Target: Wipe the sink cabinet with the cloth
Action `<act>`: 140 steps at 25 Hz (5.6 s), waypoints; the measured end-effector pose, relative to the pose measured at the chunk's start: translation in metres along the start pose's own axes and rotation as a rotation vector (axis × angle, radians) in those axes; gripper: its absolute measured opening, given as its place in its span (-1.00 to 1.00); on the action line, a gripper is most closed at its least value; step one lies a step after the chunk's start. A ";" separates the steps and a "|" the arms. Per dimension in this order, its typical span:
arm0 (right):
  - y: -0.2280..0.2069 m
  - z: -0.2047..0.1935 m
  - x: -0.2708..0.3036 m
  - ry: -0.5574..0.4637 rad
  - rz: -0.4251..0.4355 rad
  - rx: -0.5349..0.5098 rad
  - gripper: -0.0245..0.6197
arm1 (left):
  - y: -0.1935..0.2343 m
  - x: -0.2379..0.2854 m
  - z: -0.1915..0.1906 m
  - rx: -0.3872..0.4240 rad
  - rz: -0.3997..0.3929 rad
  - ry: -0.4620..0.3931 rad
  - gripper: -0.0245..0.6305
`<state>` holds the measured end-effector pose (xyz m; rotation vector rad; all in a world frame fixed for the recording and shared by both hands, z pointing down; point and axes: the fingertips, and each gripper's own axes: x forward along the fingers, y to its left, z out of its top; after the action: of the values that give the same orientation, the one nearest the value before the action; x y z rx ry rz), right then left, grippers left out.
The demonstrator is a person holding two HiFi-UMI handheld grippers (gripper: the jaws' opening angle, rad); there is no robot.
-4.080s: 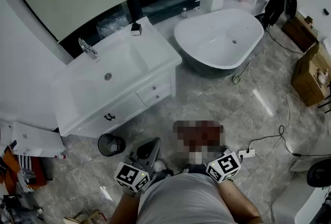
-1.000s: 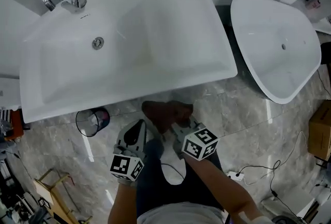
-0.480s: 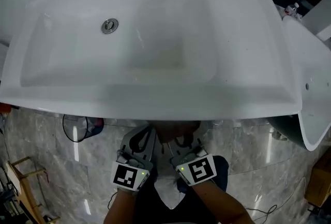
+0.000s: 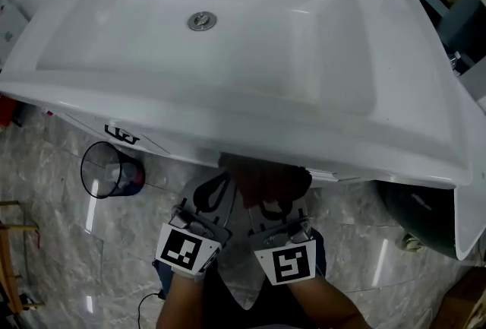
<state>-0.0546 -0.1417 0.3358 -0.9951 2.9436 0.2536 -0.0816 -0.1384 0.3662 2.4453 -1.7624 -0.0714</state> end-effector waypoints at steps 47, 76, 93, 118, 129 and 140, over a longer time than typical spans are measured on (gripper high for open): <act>-0.001 -0.111 0.011 0.072 -0.236 -0.181 -0.74 | 0.032 -0.015 -0.065 -0.054 -0.028 -0.084 -0.89; -0.058 -0.158 -0.041 0.177 -0.290 -0.067 -0.74 | -0.019 0.045 -0.114 0.046 -0.187 0.013 -0.89; -0.152 -0.163 -0.124 0.217 -0.604 0.022 -0.74 | -0.049 0.064 -0.117 0.022 -0.262 0.000 -0.89; -0.186 -0.097 -0.151 0.107 -0.748 -0.093 -0.74 | -0.081 0.070 -0.120 0.060 -0.344 0.022 -0.89; -0.187 -0.022 -0.140 0.024 -0.678 -0.249 -0.74 | -0.072 0.051 -0.099 0.077 -0.329 -0.007 -0.89; -0.158 0.018 -0.105 -0.019 -0.586 -0.342 -0.74 | -0.054 0.041 -0.087 0.073 -0.289 -0.029 -0.89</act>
<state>0.1246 -0.1996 0.3033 -1.8139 2.4812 0.7421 -0.0082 -0.1542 0.4465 2.7471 -1.4320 -0.0713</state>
